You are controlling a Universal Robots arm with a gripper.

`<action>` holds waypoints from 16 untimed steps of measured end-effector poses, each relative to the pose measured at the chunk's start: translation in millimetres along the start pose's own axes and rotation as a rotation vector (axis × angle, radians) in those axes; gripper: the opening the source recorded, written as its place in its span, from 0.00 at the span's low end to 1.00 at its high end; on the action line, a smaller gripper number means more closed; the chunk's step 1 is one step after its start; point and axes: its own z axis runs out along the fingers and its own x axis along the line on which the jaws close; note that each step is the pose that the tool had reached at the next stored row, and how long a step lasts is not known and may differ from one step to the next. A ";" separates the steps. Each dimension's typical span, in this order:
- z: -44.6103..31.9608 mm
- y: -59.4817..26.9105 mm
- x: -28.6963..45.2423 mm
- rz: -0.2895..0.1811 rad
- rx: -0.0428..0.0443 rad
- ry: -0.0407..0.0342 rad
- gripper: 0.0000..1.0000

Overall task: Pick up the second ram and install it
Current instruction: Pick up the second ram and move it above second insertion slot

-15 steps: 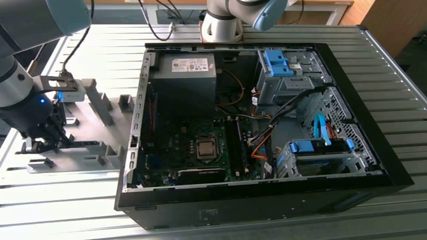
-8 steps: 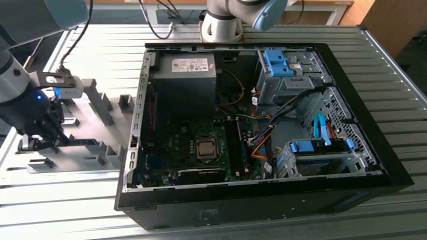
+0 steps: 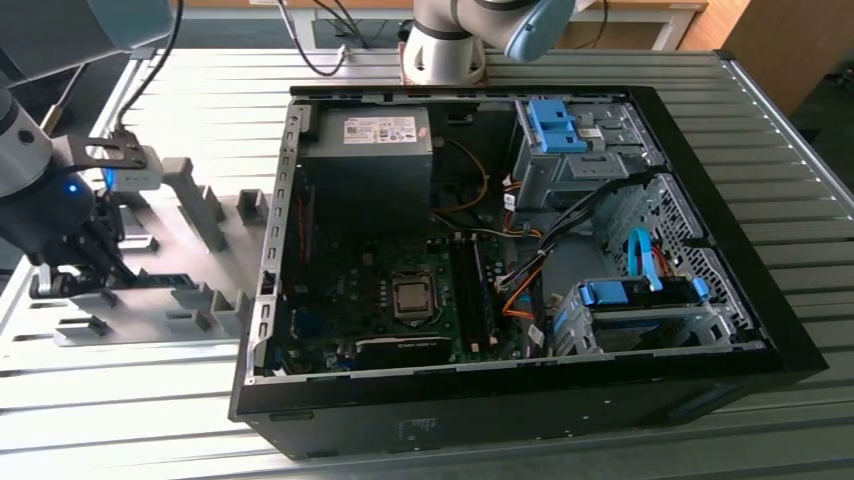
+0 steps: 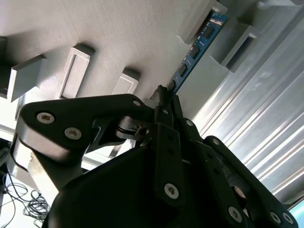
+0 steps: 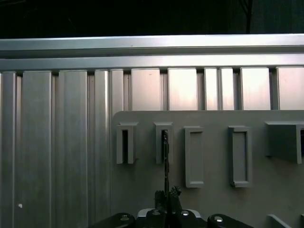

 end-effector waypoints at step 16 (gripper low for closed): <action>-17.5 0.2 -0.3 0.000 0.0000 0.0000 0.14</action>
